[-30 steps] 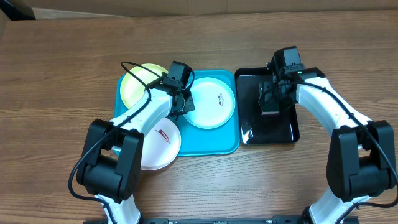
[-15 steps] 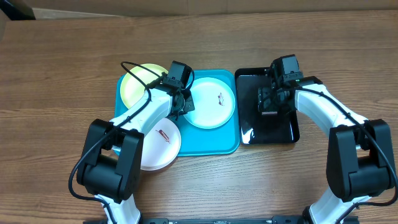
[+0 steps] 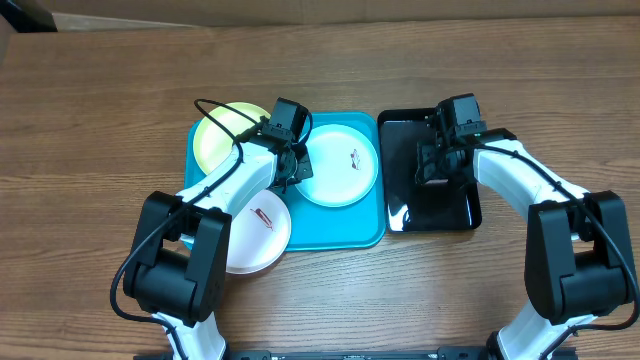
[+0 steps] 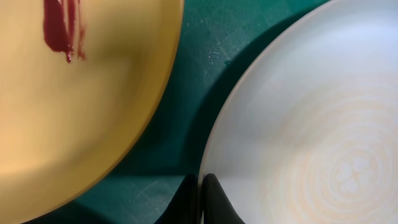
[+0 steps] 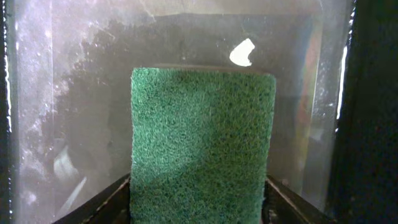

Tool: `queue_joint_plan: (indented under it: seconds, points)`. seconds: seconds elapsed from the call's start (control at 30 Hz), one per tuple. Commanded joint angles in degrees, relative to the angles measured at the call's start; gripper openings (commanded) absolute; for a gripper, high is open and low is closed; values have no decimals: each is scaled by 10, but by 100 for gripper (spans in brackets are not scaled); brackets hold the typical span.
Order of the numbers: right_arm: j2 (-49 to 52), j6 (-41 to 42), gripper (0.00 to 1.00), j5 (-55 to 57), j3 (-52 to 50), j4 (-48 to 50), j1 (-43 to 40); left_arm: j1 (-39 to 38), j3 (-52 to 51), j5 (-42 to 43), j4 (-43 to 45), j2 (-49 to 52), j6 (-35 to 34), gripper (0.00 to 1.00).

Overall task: Clean dirty plates on tray and stack at the side
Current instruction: 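Grasp the green sponge with the right gripper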

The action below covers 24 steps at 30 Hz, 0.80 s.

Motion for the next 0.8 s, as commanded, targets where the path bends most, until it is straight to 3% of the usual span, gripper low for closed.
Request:
queue_joint_plan:
  seconds: [0.0,0.1,0.17,0.23,0.4,0.43,0.47,0.5,0.57,0.77]
  points:
    - [3,0,46,-2,-3,3,2,4,-4,-3,-6,7,1,5]
    - [3,0,18,-2,-3,3,2,4,-4,-4,-6,7,2,5]
    - [3,0,9,-2,-3,2,2,4,-4,-4,-6,7,2,5]
    - [3,0,4,-2,-3,0,2,4,-4,-4,-6,7,2,5]
    - [3,0,4,-2,-3,2,2,4,-4,-6,-6,7,1,5]
    - [3,0,18,-2,-3,3,2,4,-4,-6,-6,7,1,5]
    - [3,0,45,-2,-3,6,2,4,-4,-6,-6,7,1,5]
    - [3,0,59,-2,-3,10,2,4,-4,-6,-6,7,1,5]
    - [3,0,66,-2,-3,19,2,4,-4,-6,-6,7,1,5]
    - [3,0,67,-2,-3,38,2,4,-4,-6,-7,7,2,5]
